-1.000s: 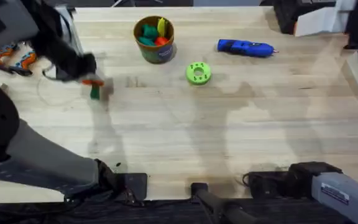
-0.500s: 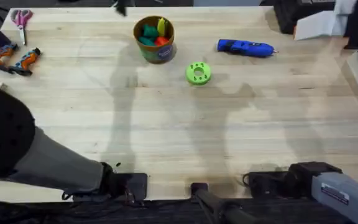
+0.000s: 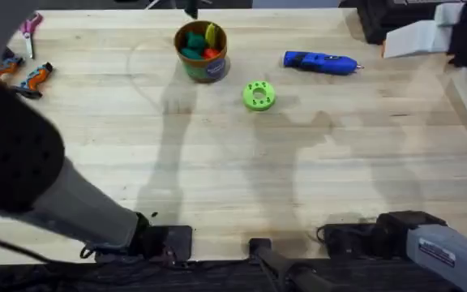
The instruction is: Pick up the gripper from the table and insert it into the empty holder that is missing its gripper. Then pick up a screw, insert it into the mounting hole, and use the screwdriver to tighten it. Finally, clean up the table by picking up the vegetable and placing it into the bucket.
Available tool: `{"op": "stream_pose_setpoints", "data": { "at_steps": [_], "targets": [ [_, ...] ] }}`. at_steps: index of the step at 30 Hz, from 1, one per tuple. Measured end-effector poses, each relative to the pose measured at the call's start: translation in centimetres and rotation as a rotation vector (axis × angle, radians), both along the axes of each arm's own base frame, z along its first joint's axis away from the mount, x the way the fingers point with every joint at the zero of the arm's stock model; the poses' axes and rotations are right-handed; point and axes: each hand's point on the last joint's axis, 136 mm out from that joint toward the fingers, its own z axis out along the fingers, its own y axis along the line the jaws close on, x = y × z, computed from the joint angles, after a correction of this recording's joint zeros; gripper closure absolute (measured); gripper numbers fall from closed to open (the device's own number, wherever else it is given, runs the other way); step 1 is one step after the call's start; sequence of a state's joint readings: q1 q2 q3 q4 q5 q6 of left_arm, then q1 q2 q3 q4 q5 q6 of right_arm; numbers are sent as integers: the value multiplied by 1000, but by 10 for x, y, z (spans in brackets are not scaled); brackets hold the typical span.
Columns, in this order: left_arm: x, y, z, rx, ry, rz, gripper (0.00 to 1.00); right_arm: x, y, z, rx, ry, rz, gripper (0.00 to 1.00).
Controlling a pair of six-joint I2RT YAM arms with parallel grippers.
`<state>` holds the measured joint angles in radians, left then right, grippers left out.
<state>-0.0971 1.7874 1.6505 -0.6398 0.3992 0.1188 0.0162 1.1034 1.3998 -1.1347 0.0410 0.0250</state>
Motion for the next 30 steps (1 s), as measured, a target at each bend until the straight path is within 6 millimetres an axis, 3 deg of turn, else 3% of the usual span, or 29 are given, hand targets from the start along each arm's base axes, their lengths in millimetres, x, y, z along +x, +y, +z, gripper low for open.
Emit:
{"op": "stream_pose_setpoints", "data": {
  "at_steps": [9, 15, 17, 19, 22, 23, 26, 30],
  "targets": [
    [7, 0, -72, 15, 172, 7, 992, 0, 0, 0, -1, 0, 2, 58],
    [-2, 1, -84, 20, 231, 7, 992, 0, 0, 0, -1, 0, 2, 59],
    [-5, 1, -85, 21, 247, 9, 870, 0, 0, 0, -1, 0, 2, 59],
    [-6, 1, -86, 21, 256, 9, 542, 0, 0, 0, -1, 0, 2, 58],
    [-7, 1, -87, 19, 263, 13, 164, 0, 0, 0, -1, 0, 2, 58],
    [-7, 1, -87, 18, 264, 14, 91, 0, 0, 0, -1, 0, 2, 59],
    [-7, 1, -87, 18, 264, 15, 22, 0, 0, 0, -1, 0, 2, 59],
    [-10, 3, -88, 18, 276, 17, 15, 0, 0, 0, -1, 0, 2, 59]
  ]
}}
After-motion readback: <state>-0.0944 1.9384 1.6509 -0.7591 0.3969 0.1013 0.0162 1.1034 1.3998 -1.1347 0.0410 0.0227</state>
